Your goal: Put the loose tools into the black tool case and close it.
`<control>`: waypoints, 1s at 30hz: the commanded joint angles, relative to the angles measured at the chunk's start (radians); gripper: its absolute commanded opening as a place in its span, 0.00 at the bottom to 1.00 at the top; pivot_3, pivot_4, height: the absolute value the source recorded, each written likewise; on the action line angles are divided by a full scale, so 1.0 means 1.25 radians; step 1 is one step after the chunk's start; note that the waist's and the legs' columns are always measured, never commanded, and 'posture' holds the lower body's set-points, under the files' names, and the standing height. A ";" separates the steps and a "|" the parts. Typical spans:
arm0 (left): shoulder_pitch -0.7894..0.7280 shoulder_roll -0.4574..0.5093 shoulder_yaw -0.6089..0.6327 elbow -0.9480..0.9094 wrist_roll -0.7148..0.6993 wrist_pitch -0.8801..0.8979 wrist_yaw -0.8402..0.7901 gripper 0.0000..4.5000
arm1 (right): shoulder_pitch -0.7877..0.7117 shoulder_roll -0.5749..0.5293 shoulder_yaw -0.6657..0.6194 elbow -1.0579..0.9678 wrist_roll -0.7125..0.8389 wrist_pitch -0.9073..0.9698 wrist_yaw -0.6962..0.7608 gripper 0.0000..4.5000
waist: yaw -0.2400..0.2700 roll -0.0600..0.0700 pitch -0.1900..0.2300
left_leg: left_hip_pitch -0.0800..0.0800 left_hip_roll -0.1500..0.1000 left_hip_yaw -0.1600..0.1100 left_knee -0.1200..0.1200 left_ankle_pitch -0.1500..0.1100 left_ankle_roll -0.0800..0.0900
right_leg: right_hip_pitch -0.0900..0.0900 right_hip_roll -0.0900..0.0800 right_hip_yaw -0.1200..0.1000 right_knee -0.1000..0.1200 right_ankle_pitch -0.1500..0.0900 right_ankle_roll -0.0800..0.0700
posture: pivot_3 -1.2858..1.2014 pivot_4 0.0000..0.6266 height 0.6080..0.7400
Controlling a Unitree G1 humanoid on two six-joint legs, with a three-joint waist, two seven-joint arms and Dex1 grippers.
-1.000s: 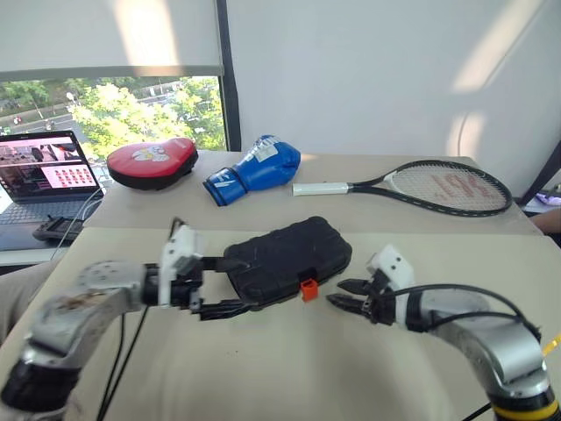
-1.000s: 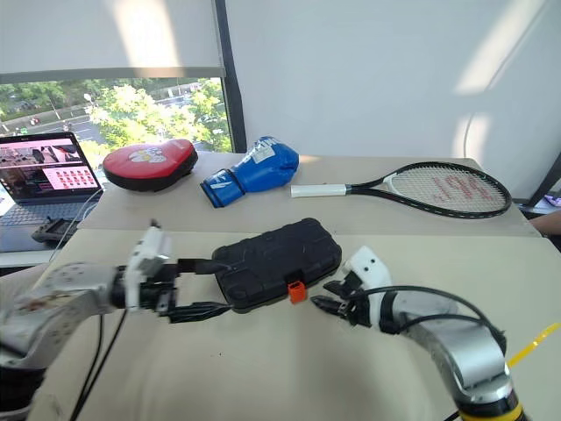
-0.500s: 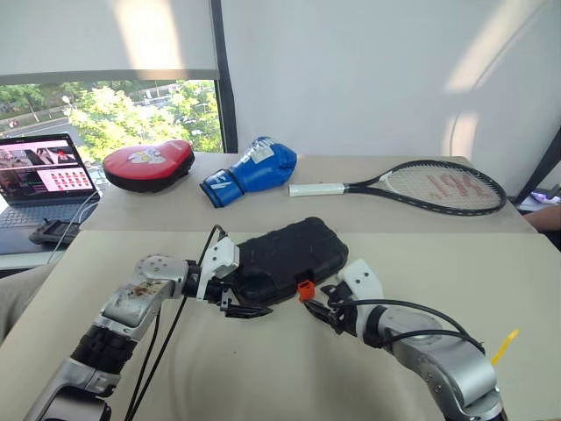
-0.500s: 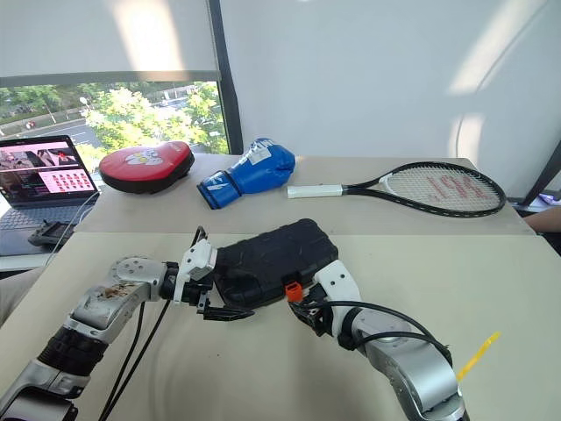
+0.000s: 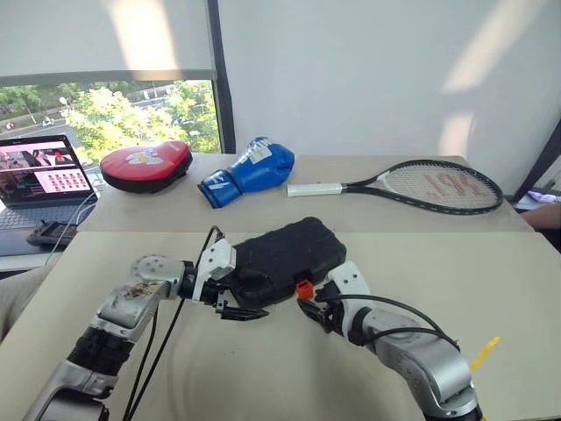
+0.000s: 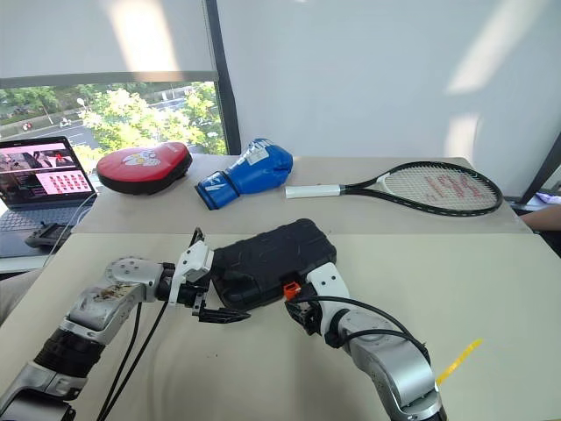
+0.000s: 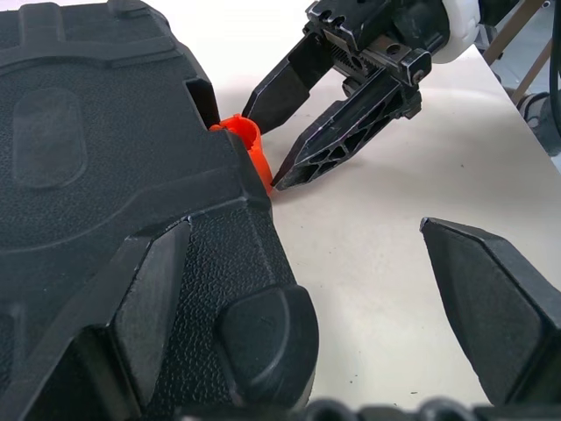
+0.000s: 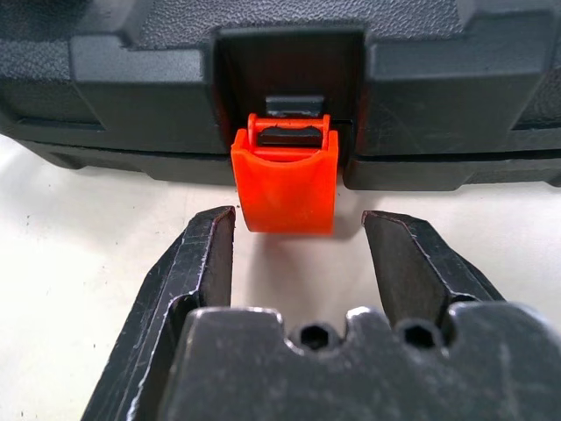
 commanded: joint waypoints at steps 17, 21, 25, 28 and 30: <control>0.038 0.017 -0.006 -0.001 0.026 0.031 0.007 1.00 | -0.033 0.024 0.009 0.011 -0.005 -0.035 0.006 0.27 | -0.008 0.000 0.000 | 0.000 0.000 0.000 0.000 0.000 0.000 | 0.000 0.000 0.000 0.000 0.000 0.000 | 0.52 0.24 1.00; 0.039 0.015 -0.006 -0.001 0.026 0.031 0.009 1.00 | -0.034 0.015 0.009 -0.005 -0.006 -0.028 0.007 0.27 | -0.009 0.000 0.000 | 0.000 0.000 0.000 0.000 0.000 0.000 | 0.000 0.000 0.000 0.000 0.000 0.000 | 0.52 0.24 1.00; 0.038 0.013 -0.008 0.004 0.029 0.028 0.012 1.00 | -0.042 -0.011 0.010 -0.043 -0.003 -0.015 0.016 0.27 | -0.009 0.000 0.000 | 0.000 0.000 0.000 0.000 0.000 0.000 | 0.000 0.000 0.000 0.000 0.000 0.000 | 0.52 0.24 1.00; 0.041 0.010 -0.012 0.002 0.032 0.027 0.014 1.00 | -0.076 -0.031 0.023 -0.052 -0.007 -0.005 0.023 0.27 | -0.008 0.000 0.000 | 0.000 0.000 0.000 -0.001 0.000 0.000 | -0.001 0.000 0.000 0.000 0.000 0.000 | 0.52 0.24 1.00; 0.043 0.008 -0.015 -0.002 0.032 0.028 0.016 1.00 | -0.109 -0.027 0.030 -0.039 -0.005 0.000 0.027 0.27 | -0.009 0.000 0.000 | 0.000 0.000 0.000 0.000 0.000 0.000 | -0.001 0.000 0.000 0.000 0.000 0.000 | 0.52 0.24 1.00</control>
